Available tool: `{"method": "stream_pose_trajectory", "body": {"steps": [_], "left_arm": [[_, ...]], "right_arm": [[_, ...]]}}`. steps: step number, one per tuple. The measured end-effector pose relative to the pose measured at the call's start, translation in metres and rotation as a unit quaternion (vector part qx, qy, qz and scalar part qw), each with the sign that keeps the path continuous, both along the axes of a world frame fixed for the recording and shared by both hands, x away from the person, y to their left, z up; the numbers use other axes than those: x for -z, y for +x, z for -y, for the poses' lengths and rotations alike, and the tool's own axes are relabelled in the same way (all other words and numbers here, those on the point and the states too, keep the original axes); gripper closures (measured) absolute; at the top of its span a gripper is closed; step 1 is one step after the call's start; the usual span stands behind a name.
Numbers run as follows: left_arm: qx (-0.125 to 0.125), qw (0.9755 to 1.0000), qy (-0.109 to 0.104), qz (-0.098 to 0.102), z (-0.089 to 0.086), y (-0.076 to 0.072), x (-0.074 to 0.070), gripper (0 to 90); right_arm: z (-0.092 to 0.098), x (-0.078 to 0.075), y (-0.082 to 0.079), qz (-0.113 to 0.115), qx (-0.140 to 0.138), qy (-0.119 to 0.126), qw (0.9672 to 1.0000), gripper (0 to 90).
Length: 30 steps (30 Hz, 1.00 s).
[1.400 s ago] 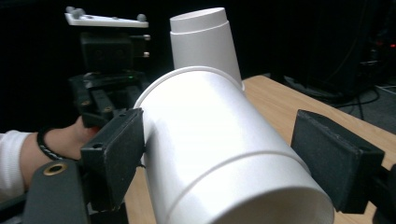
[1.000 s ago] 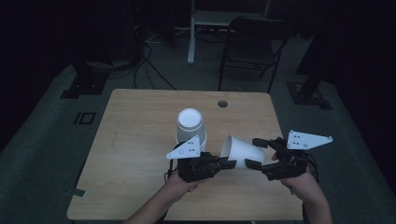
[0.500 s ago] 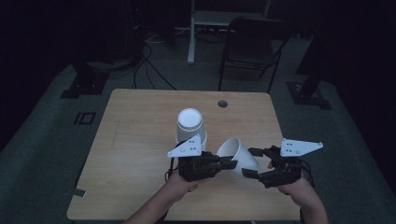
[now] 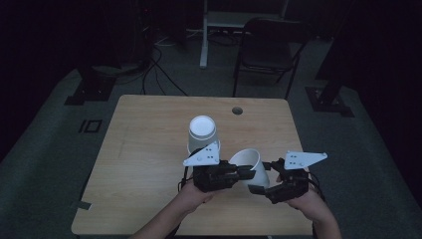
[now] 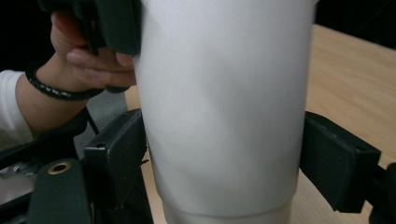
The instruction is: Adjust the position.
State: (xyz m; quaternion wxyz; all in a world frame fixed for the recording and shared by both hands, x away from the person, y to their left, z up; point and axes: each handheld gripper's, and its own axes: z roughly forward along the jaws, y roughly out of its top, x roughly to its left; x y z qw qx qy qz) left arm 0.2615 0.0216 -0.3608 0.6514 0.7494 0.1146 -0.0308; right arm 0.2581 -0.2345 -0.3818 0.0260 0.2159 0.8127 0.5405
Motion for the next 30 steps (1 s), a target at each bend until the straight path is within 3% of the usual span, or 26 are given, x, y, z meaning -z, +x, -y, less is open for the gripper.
{"method": "stream_pose_trajectory", "body": {"steps": [1,5,9,11,13,21,23,25,27,30], "left_arm": [[0.007,1.0000,0.003,0.001,0.003,-0.001,0.000,83.1],[-0.003,0.9996,0.016,0.023,0.010,-0.005,-0.002,82.2],[0.006,0.9999,0.004,0.013,0.008,-0.003,-0.003,81.2],[0.003,0.9998,0.002,0.021,0.006,-0.005,-0.005,70.6],[0.010,0.9996,-0.003,0.027,0.002,-0.007,-0.008,66.5],[-0.036,0.9982,-0.020,0.044,-0.027,-0.013,-0.017,60.1],[-0.036,0.9982,-0.020,0.044,-0.027,-0.013,-0.017,60.1],[-0.068,0.9962,-0.009,0.054,-0.036,-0.017,-0.019,56.0],[-0.076,0.9953,0.003,0.061,-0.034,-0.018,-0.019,55.2],[-0.097,0.9919,0.029,0.076,-0.027,-0.020,-0.018,57.4]], "right_arm": [[-0.003,0.002,0.000,-0.002,-0.002,-0.001,1.0000,19.1],[-0.012,0.008,0.001,-0.004,-0.005,-0.005,1.0000,19.3],[-0.009,0.009,0.001,-0.001,0.000,0.010,1.0000,19.6],[-0.007,0.009,0.001,0.002,0.006,0.009,0.9999,19.7],[-0.005,0.009,0.001,0.003,0.007,0.012,0.9999,19.8],[0.016,0.006,0.004,0.004,0.051,0.031,0.9982,19.8],[0.019,0.005,0.004,0.006,0.059,0.037,0.9975,19.8],[0.031,-0.001,0.002,0.011,0.074,0.058,0.9955,19.8],[0.035,-0.005,0.000,0.018,0.072,0.066,0.9951,19.8],[0.035,-0.010,-0.005,0.025,0.068,0.072,0.9948,19.8]]}}
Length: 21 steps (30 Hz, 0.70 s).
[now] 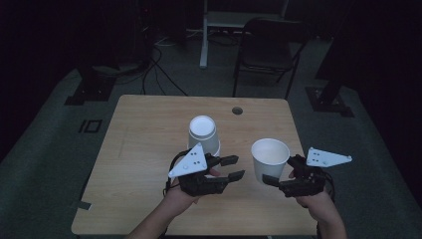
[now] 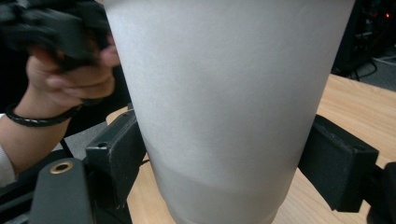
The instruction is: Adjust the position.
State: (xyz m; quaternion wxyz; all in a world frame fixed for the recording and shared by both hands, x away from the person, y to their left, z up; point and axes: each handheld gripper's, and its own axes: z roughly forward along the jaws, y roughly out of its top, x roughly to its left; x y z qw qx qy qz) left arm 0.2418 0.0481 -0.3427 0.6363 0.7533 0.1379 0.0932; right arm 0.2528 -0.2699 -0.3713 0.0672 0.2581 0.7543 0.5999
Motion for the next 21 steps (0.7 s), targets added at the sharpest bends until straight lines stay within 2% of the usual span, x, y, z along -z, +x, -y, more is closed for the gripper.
{"method": "stream_pose_trajectory", "body": {"steps": [2,3,6,7,11,15,16,19,21], "left_arm": [[-0.021,0.9997,0.011,0.007,0.005,0.001,0.001,61.9],[-0.025,0.9996,0.016,0.004,0.007,0.002,0.001,62.7],[-0.026,0.9995,0.016,0.001,0.009,0.004,0.002,63.5],[-0.013,0.9998,0.018,-0.003,0.012,0.006,0.002,63.5],[-0.002,0.9997,0.022,0.007,0.017,0.005,0.001,63.6],[0.012,0.9995,0.029,0.001,0.024,0.006,0.002,63.5],[0.009,0.9994,0.032,0.004,0.025,0.005,0.002,63.4],[0.005,0.9995,0.033,0.003,0.024,0.005,0.001,58.7],[-0.005,0.9995,0.031,0.004,0.021,0.004,0.000,47.7]], "right_arm": [[-0.004,-0.002,-0.003,0.006,-0.007,-0.006,0.9999,19.8],[-0.006,-0.002,-0.005,0.005,-0.008,-0.008,0.9999,19.8],[-0.009,-0.001,-0.005,0.004,-0.013,-0.013,0.9998,19.8],[-0.012,0.001,-0.004,0.001,-0.015,-0.019,0.9997,19.8],[-0.017,0.007,-0.003,-0.004,-0.020,-0.029,0.9994,19.8],[-0.024,0.011,-0.002,-0.009,-0.025,-0.037,0.9990,19.8],[-0.025,0.011,-0.002,-0.008,-0.024,-0.041,0.9989,19.8],[-0.024,0.012,0.000,-0.009,-0.018,-0.036,0.9992,19.9],[-0.020,0.010,0.001,-0.006,-0.010,-0.030,0.9995,19.9]]}}
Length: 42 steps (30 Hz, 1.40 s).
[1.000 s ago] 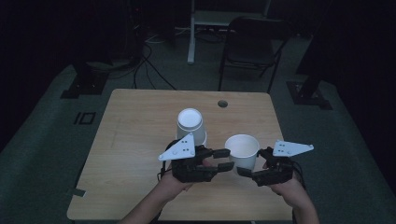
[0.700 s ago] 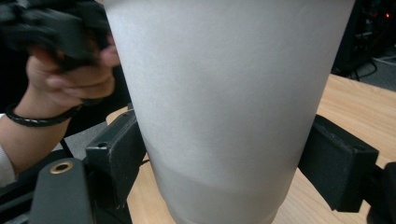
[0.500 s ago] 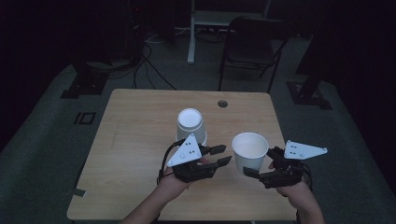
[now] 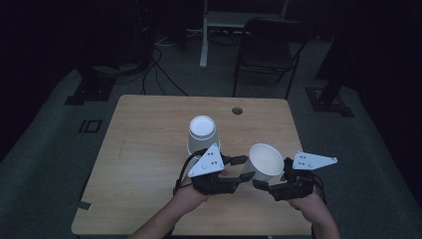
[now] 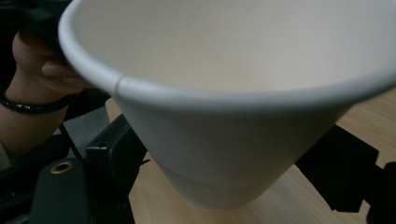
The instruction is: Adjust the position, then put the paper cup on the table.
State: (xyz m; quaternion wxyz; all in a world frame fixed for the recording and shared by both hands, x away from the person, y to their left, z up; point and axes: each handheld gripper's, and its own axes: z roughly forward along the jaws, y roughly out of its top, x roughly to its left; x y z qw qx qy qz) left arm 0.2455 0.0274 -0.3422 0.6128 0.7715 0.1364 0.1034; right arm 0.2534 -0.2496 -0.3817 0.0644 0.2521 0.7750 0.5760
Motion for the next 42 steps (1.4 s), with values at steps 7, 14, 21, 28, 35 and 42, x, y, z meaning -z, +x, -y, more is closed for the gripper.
{"method": "stream_pose_trajectory", "body": {"steps": [7,14,21,28,35,42], "left_arm": [[-0.028,0.9993,-0.024,0.004,-0.016,-0.001,-0.004,28.4],[-0.039,0.9991,-0.016,0.006,-0.034,-0.005,-0.003,18.4],[-0.060,0.9980,0.000,0.022,-0.056,-0.014,-0.003,14.7],[-0.092,0.9956,0.006,0.021,-0.080,-0.015,0.004,9.7],[-0.126,0.9917,0.014,0.018,-0.107,-0.015,0.018,9.7],[-0.183,0.9831,0.012,-0.007,-0.140,-0.006,0.044,8.2]], "right_arm": [[0.010,-0.008,-0.002,0.012,0.018,0.009,0.9997,19.9],[0.017,-0.012,-0.003,0.022,0.042,0.014,0.9988,19.9],[0.018,-0.010,0.003,0.022,0.061,0.011,0.9978,20.0],[0.016,-0.006,0.012,0.022,0.088,-0.002,0.9958,19.9],[0.013,0.005,0.030,0.022,0.133,-0.019,0.9907,20.0],[0.015,0.020,0.051,0.018,0.184,-0.024,0.9825,19.9]]}}
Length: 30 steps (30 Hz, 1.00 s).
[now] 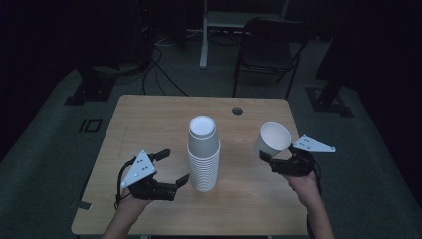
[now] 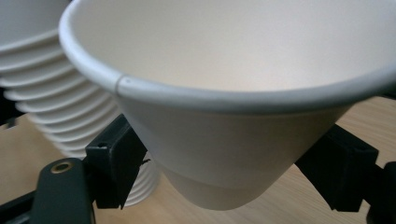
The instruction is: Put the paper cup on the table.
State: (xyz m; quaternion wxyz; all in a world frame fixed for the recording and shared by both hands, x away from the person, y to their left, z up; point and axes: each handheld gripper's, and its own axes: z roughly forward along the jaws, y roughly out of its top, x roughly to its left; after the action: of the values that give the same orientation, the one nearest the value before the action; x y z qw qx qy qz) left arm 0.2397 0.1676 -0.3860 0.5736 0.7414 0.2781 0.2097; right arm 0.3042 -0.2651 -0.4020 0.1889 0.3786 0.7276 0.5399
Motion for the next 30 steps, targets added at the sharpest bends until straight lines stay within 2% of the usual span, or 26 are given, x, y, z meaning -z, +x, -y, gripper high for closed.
{"method": "stream_pose_trajectory", "body": {"steps": [3,7,8,11,14,15,16,24,26,27,30], "left_arm": [[-0.036,0.9993,0.000,-0.014,-0.012,0.008,0.012,7.6],[-0.057,0.9978,-0.008,-0.034,-0.023,0.015,0.024,3.4],[-0.073,0.9963,-0.002,-0.044,-0.029,0.019,0.032,2.9],[-0.100,0.9935,0.011,-0.054,-0.036,0.022,0.045,2.9],[-0.109,0.9923,0.014,-0.056,-0.038,0.023,0.050,2.9],[-0.124,0.9897,0.018,-0.069,-0.044,0.026,0.063,2.9],[-0.129,0.9889,0.021,-0.069,-0.046,0.027,0.067,2.9],[-0.178,0.9768,0.059,-0.104,-0.065,0.036,0.100,2.9],[-0.178,0.9768,0.059,-0.104,-0.065,0.036,0.100,2.9],[-0.192,0.9718,0.076,-0.113,-0.070,0.037,0.113,2.9],[-0.200,0.9683,0.085,-0.123,-0.073,0.038,0.123,2.9]], "right_arm": [[0.000,0.008,0.009,-0.005,0.019,-0.006,0.9998,19.9],[-0.001,0.016,0.018,-0.011,0.035,-0.018,0.9992,19.9],[-0.001,0.023,0.024,-0.011,0.050,-0.029,0.9983,19.9],[0.000,0.032,0.031,-0.019,0.065,-0.032,0.9972,19.9],[0.000,0.035,0.034,-0.021,0.069,-0.034,0.9969,19.9],[0.000,0.044,0.040,-0.028,0.079,-0.033,0.9959,19.9],[0.000,0.046,0.042,-0.028,0.082,-0.033,0.9957,19.9],[-0.004,0.067,0.055,-0.041,0.100,-0.048,0.9930,19.9],[-0.005,0.069,0.057,-0.045,0.100,-0.048,0.9928,19.9],[-0.007,0.074,0.061,-0.050,0.102,-0.050,0.9923,19.9],[-0.011,0.079,0.065,-0.054,0.102,-0.053,0.9919,19.9]]}}
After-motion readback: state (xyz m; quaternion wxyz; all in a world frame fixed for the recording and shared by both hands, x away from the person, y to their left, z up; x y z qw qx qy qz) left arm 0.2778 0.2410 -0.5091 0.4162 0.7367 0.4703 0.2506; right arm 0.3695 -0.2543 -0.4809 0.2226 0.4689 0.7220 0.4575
